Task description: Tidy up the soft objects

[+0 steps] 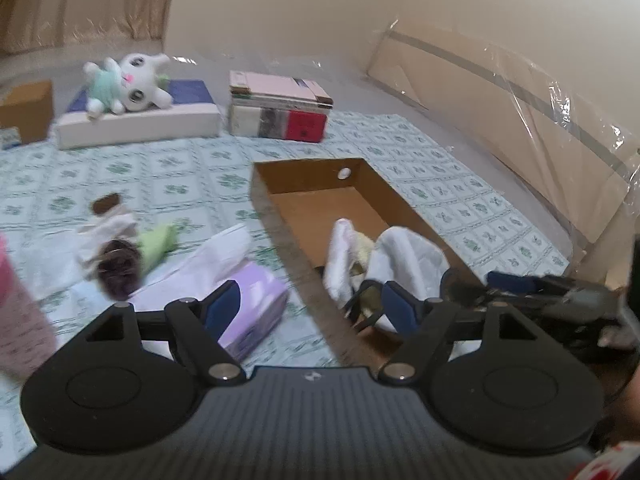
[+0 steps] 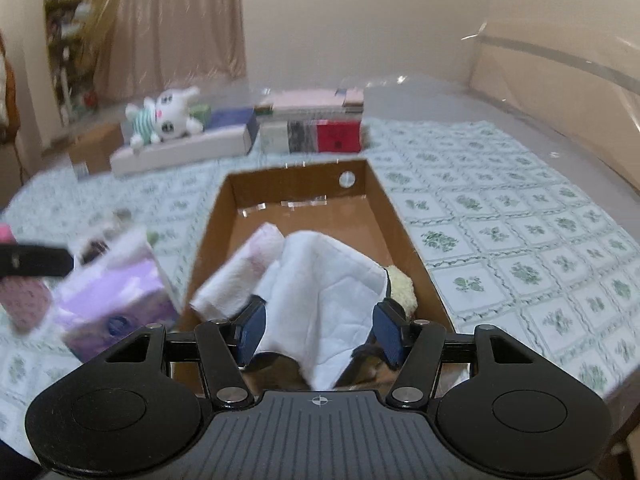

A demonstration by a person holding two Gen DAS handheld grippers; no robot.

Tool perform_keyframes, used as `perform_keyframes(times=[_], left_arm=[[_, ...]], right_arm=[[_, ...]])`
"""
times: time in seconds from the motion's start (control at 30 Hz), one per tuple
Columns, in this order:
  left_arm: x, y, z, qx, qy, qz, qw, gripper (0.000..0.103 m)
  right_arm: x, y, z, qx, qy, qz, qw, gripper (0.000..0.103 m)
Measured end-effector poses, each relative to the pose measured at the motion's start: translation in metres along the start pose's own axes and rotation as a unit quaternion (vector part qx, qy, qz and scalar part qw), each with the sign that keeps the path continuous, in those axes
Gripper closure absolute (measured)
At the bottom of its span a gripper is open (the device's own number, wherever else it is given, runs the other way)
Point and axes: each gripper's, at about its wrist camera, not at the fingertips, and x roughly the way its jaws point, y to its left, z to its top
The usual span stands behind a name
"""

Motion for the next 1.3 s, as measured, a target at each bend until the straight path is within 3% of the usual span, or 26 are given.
perform_keyframes(times=[0.2,0.6,0.93,1.3], left_arm=[[-0.048,0.029,-0.035,-0.003,-0.010,0.037,0.9993,0.027],[-0.125,0.103,-0.084,-0.005,-0.038,0.128,0.9910,0.028],[-0.152,0.137,-0.094,-0.015,-0.032,0.139,0.9896,0.027],[-0.143,0.148,-0.099,-0.015,-0.012,0.131,0.9912,0.028]], right_arm=[[-0.048,0.024,-0.019,0.057,-0.024,0.031,0.998,0.043],[-0.070,0.107,-0.056,0.069,0.010,0.097,0.993,0.042],[-0.064,0.152,-0.061,0.035,0.024,0.122,0.992,0.042],[-0.054,0.162,-0.063,0.028,0.040,0.122,0.991,0.042]])
